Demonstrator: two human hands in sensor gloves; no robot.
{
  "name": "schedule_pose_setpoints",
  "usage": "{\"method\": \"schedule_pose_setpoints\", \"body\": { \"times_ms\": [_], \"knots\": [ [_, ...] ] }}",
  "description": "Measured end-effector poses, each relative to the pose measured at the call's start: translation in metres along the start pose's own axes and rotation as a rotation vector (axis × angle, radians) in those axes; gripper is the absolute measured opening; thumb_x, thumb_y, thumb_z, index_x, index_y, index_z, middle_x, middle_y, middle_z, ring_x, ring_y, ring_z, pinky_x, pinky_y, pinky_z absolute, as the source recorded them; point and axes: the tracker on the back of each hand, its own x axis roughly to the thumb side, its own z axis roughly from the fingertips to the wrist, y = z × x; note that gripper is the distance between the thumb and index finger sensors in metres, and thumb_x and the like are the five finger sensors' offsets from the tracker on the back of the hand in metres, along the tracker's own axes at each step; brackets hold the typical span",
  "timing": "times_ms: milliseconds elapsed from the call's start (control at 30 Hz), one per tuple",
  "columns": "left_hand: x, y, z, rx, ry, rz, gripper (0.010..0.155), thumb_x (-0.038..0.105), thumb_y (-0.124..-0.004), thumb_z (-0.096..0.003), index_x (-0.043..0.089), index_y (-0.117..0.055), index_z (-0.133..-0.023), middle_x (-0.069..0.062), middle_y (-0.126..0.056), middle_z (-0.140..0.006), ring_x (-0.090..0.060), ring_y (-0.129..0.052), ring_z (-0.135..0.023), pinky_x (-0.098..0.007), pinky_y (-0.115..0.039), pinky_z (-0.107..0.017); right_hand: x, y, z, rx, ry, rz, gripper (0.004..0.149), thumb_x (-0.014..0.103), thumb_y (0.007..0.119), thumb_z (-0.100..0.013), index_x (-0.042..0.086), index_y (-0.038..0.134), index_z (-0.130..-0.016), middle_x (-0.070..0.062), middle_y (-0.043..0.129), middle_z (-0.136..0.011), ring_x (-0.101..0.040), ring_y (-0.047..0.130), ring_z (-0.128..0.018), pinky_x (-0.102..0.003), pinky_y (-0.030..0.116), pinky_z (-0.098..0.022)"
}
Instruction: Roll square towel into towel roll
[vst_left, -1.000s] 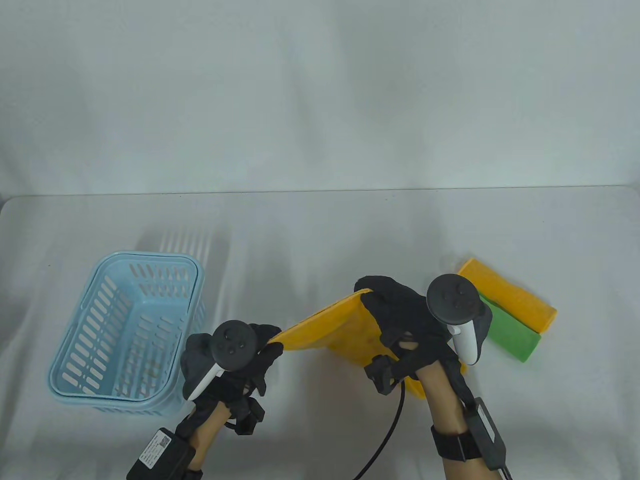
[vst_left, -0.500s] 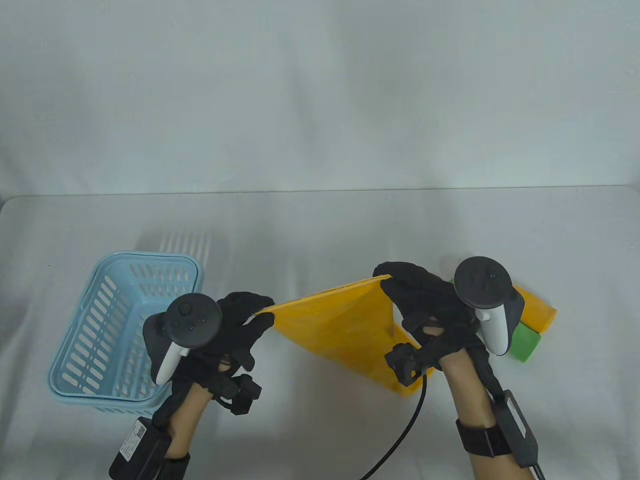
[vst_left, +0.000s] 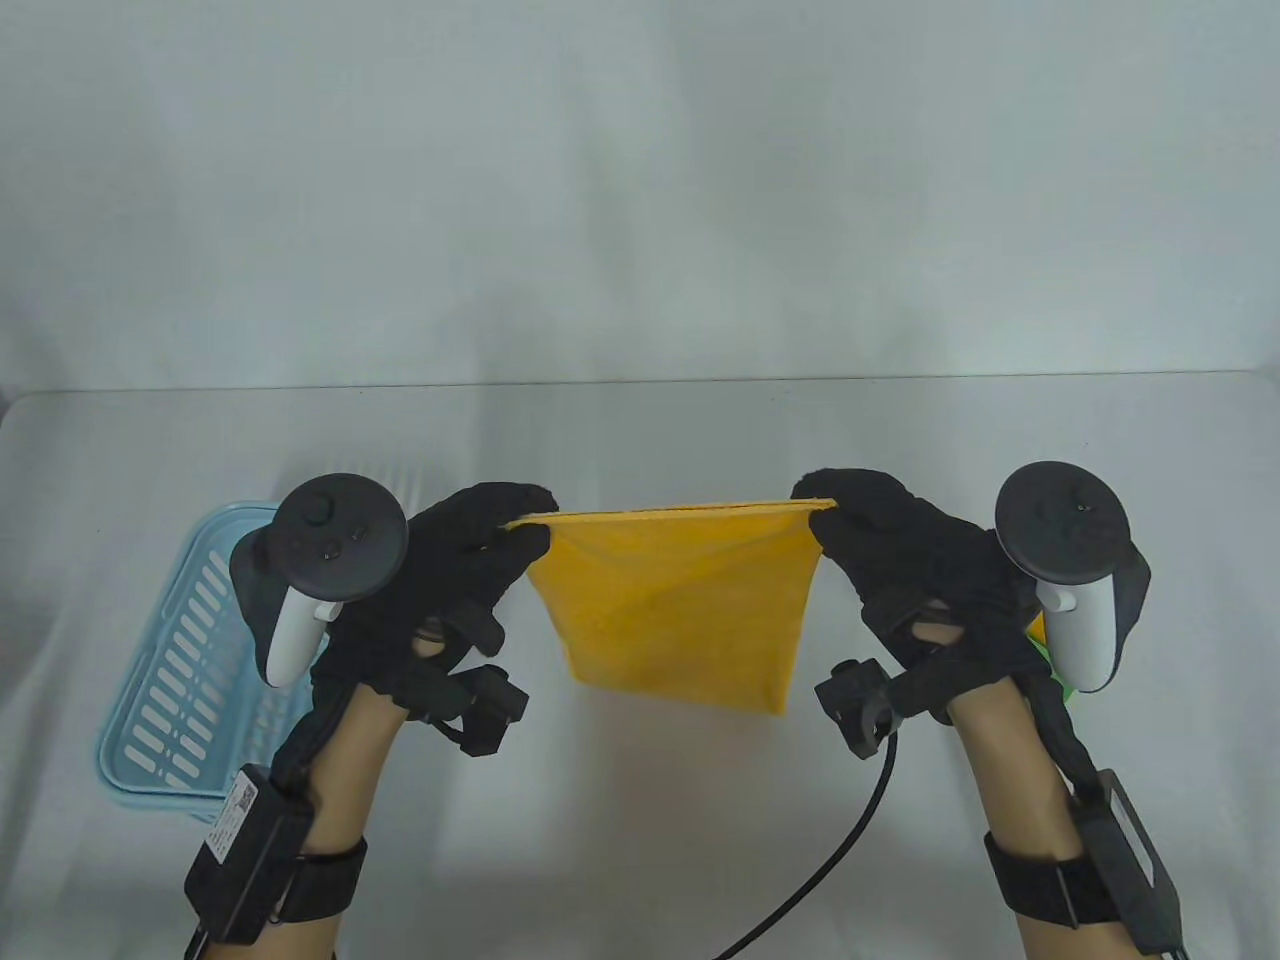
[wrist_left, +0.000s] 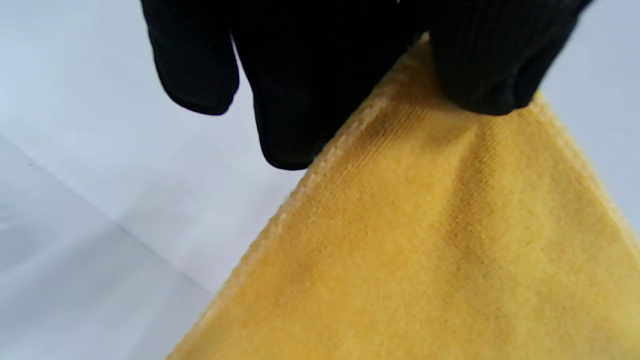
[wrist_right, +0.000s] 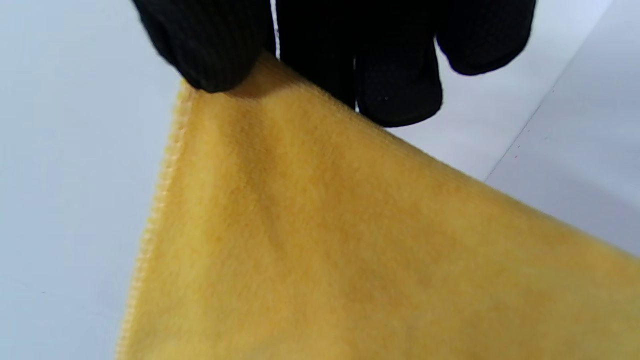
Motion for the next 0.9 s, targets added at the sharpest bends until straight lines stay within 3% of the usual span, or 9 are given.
{"method": "schedule_pose_setpoints", "body": {
  "times_ms": [233,367,500,633,767,900],
  "knots": [
    [0.023,0.016,0.011,0.048,-0.102,0.030,0.042,0.045,-0.082,-0.0393,0.038,-0.087,-0.081,0.013,-0.103,-0.073,-0.016,-0.107,-0.067,-0.050,-0.076,-0.066,0.015,-0.007,0.013,-0.002,-0.045,-0.078,0.039,0.038,0.078,-0.038,0.036,0.082,-0.077,0.002,0.096,-0.067,-0.027,0.094,-0.062,-0.052,0.074,-0.055],
    [0.033,0.021,0.008,0.060,-0.125,0.054,0.043,0.044,-0.082,-0.0397,0.036,-0.086,-0.081,0.013,-0.103,-0.068,-0.015,-0.106,-0.062,-0.050,-0.076,-0.066,0.023,-0.014,0.005,-0.026,-0.056,-0.082,0.039,0.038,0.078,-0.038,0.036,0.082,-0.077,0.003,0.096,-0.062,-0.025,0.094,-0.058,-0.052,0.074,-0.054],
    [0.028,0.015,-0.022,0.036,-0.045,0.020,0.044,0.043,-0.081,-0.0402,0.036,-0.085,-0.083,0.013,-0.101,-0.066,-0.015,-0.104,-0.060,-0.050,-0.075,-0.066,0.016,-0.012,-0.025,-0.050,0.015,-0.027,0.039,0.038,0.078,-0.038,0.036,0.082,-0.077,0.003,0.096,-0.060,-0.024,0.094,-0.056,-0.052,0.074,-0.054],
    [-0.003,-0.010,-0.066,-0.040,0.111,-0.038,0.042,0.043,-0.082,-0.0396,0.038,-0.086,-0.082,0.013,-0.099,-0.072,-0.016,-0.103,-0.067,-0.051,-0.075,-0.066,-0.016,0.007,-0.067,-0.075,0.154,0.082,0.040,0.038,0.079,-0.038,0.036,0.082,-0.077,0.003,0.096,-0.060,-0.025,0.094,-0.057,-0.052,0.074,-0.054],
    [-0.028,-0.033,-0.094,-0.065,0.225,-0.068,0.041,0.041,-0.082,-0.0393,0.040,-0.086,-0.080,0.012,-0.096,-0.079,-0.018,-0.100,-0.074,-0.051,-0.074,-0.067,-0.035,0.020,-0.097,-0.143,0.233,0.152,0.039,0.038,0.079,-0.037,0.038,0.084,-0.075,0.001,0.089,-0.078,-0.030,0.088,-0.073,-0.055,0.069,-0.059],
    [0.002,-0.010,-0.104,0.028,0.127,-0.051,0.041,0.041,-0.082,-0.0391,0.041,-0.086,-0.080,0.012,-0.094,-0.083,-0.018,-0.098,-0.077,-0.051,-0.073,-0.068,-0.003,0.004,-0.106,-0.202,0.154,0.073,0.039,0.038,0.079,-0.037,0.040,0.083,-0.075,0.001,0.085,-0.085,-0.031,0.084,-0.079,-0.055,0.067,-0.062]
  ]
}}
